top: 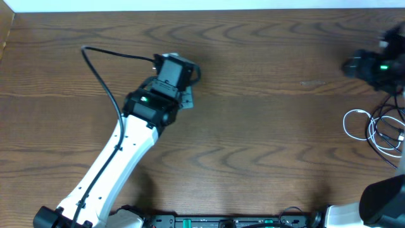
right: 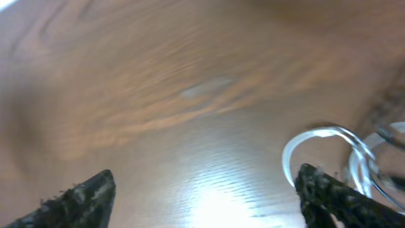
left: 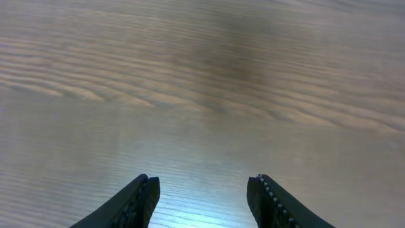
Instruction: Untangle cables
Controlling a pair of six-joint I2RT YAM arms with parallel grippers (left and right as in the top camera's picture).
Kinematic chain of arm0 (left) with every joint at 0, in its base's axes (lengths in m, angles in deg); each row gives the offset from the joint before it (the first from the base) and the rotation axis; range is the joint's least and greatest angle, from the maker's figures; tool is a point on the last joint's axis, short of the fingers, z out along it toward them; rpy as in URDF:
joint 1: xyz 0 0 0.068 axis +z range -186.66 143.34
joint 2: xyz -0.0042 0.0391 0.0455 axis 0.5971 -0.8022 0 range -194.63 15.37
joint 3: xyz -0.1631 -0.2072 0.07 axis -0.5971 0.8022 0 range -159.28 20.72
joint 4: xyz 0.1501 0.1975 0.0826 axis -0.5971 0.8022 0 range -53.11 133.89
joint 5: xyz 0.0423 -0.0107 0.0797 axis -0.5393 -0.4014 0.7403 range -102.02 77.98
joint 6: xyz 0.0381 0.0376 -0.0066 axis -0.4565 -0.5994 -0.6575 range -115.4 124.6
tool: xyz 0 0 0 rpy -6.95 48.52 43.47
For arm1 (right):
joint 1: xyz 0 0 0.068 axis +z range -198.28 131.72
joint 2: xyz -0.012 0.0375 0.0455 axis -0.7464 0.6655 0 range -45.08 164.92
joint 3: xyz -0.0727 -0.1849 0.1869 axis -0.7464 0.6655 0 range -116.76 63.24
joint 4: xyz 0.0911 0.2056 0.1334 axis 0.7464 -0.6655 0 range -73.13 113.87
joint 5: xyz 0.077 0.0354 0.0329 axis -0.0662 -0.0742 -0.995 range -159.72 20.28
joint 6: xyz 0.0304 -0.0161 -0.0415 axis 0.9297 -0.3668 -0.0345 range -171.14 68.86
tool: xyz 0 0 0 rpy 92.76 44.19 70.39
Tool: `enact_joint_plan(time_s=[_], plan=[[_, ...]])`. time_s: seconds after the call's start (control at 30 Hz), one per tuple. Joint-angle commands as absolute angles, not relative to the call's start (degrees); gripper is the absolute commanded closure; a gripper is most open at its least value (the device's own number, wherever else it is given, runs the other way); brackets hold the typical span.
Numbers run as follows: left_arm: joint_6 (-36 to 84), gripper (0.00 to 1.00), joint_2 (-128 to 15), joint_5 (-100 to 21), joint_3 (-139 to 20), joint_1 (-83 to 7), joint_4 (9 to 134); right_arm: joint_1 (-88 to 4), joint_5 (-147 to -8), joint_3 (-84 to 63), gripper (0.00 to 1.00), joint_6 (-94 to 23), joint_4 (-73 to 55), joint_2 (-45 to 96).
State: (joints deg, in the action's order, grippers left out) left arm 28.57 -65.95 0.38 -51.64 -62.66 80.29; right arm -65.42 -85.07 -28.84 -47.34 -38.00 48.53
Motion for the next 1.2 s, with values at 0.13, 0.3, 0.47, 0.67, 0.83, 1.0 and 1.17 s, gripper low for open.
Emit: enact_joint_plan(time_s=[0.13,0.3,0.47,0.67,0.83,1.0,1.17], plan=[[28.44,0.44,-68.64,0.62,-51.83,-56.43,87.74,-50.19,-81.05,-24.33,0.01,-55.52,-38.33,48.57],[28.44,0.36,-70.82,0.60,-51.83,-55.25,97.88,-46.28,-74.97,-18.52,0.01,-48.55,-38.90,48.57],[28.48,0.35,-70.67,-3.66,-51.81,-55.21,107.94,-46.30,-73.53,-15.77,0.01,-43.67,-44.64,48.53],[28.88,0.34,-65.73,-4.97,-50.02,-55.21,110.38,-46.30,-73.73,-14.45,0.01,-43.69,-47.44,43.50],[28.35,0.34,-53.07,-5.00,-43.57,-55.27,104.55,-46.30,-73.03,-7.50,0.01,-44.13,-40.91,30.97],[24.98,0.33,-32.73,-4.93,-33.67,-55.27,95.98,-46.30,-72.79,2.33,0.01,-45.40,-31.97,15.19],[25.01,0.04,-15.35,-4.95,-29.10,-55.27,92.88,-46.32,-72.83,8.63,0.01,-45.44,-28.12,1.21]])
